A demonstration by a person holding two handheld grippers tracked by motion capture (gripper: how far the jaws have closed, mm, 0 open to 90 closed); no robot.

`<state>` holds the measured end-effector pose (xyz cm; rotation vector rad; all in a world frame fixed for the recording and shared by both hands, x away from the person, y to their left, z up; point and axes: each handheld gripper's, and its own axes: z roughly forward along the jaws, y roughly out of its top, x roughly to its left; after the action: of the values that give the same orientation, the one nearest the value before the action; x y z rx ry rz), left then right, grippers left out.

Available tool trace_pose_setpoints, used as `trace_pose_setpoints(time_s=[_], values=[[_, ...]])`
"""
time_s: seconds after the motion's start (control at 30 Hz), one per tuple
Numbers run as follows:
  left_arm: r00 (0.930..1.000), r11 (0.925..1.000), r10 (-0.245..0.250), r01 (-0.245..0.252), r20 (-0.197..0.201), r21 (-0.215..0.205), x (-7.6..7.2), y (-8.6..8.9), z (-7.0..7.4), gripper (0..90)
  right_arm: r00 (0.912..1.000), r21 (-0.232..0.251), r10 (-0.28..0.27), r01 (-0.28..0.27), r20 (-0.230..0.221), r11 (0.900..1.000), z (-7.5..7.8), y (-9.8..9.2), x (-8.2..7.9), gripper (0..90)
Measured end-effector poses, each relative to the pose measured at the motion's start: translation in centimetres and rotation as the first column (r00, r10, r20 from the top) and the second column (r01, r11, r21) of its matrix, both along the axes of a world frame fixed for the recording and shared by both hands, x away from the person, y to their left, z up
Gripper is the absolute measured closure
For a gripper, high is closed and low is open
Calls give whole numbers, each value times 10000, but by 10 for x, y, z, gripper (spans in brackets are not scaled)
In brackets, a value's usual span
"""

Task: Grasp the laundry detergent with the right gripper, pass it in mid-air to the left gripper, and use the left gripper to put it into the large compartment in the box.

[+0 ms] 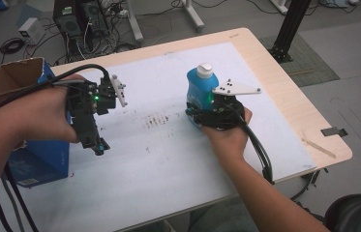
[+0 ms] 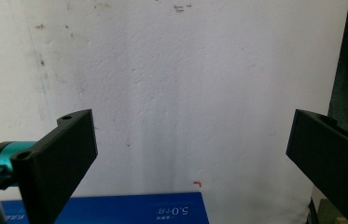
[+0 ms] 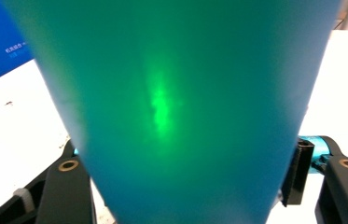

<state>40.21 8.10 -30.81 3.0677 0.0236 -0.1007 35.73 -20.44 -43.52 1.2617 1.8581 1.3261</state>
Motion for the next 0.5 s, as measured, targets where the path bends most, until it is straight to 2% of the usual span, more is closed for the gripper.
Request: trace_pose_setpoints(time_s=[0.17, 0.27, 0.5], values=[[10000, 10000, 1, -1, -1, -11, 0, -1, 0, 17, 9996, -165, -90, 94, 263, 9998, 0, 1, -2, 400], [10000, 10000, -6, 6, -3, 13, -1, -1, 0, 17, 9980, -519, -203, 234, 594, 9984, 0, 4, -4, 421], [10000, 10000, 67, -67, -17, 8, 0, -2, -1, 17, 9978, -667, 2, 42, 660, 9978, 2, 3, -5, 450]])
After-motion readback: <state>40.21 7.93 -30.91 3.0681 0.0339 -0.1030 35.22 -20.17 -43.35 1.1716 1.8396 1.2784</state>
